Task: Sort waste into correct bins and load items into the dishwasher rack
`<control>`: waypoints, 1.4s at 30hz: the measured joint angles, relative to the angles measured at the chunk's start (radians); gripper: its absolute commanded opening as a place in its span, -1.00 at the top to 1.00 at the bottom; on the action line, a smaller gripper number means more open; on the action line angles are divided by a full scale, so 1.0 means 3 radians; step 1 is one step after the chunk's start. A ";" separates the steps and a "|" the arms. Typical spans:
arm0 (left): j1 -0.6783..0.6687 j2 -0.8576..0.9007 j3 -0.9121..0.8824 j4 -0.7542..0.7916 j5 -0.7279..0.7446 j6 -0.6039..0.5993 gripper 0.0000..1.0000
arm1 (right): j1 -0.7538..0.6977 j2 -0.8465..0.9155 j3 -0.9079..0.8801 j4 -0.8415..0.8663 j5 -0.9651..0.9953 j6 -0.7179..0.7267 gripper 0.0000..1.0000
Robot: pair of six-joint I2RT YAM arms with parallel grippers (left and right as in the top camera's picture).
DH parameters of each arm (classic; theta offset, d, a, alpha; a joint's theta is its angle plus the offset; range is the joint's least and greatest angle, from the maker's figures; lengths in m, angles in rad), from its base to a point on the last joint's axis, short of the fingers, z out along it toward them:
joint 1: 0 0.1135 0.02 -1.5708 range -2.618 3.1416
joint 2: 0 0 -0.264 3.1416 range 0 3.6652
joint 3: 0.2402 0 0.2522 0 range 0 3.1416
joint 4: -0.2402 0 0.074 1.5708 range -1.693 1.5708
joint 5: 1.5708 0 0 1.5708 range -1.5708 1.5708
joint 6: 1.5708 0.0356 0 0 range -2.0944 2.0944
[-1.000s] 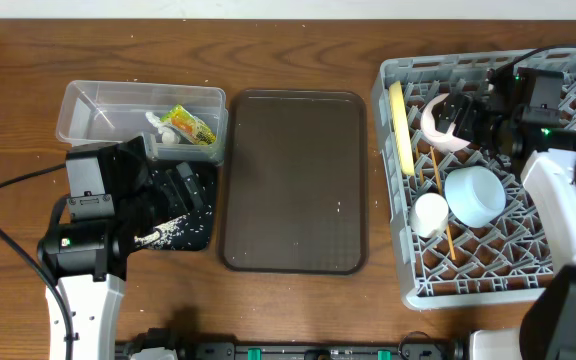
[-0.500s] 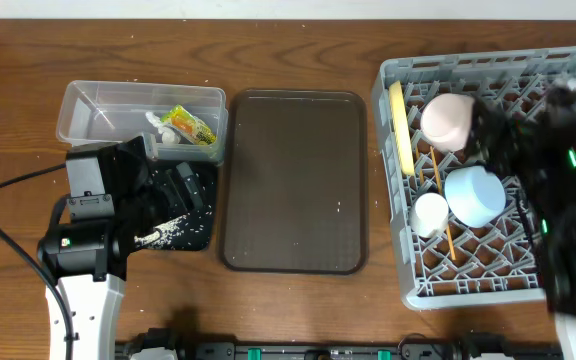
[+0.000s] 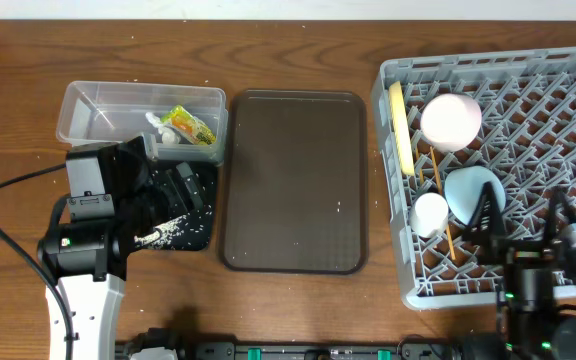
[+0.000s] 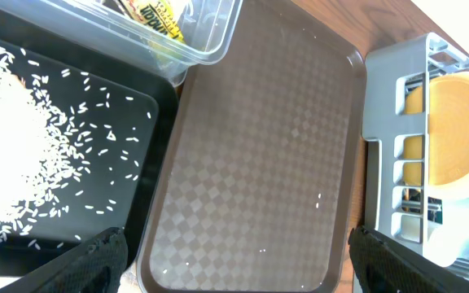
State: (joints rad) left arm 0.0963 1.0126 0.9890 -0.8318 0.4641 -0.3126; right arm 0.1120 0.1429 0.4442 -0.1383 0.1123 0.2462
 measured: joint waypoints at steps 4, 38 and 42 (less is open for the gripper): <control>0.0000 0.0000 0.0000 0.0003 0.0000 0.0000 -0.79 | 0.0001 -0.0249 -0.0595 0.0547 0.0004 0.0009 -0.98; 0.0000 0.0000 0.0000 0.0001 0.0000 0.0000 -0.80 | 0.0001 -0.0430 -0.1460 0.0264 0.0000 -0.0009 -0.99; 0.0000 0.0000 0.0000 0.0001 0.0000 0.0000 -0.80 | 0.0001 -0.0430 -0.1459 0.0264 0.0000 -0.0009 -0.99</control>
State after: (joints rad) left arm 0.0963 1.0126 0.9890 -0.8314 0.4641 -0.3126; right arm 0.1123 0.0139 0.0067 -0.0589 0.1123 0.2436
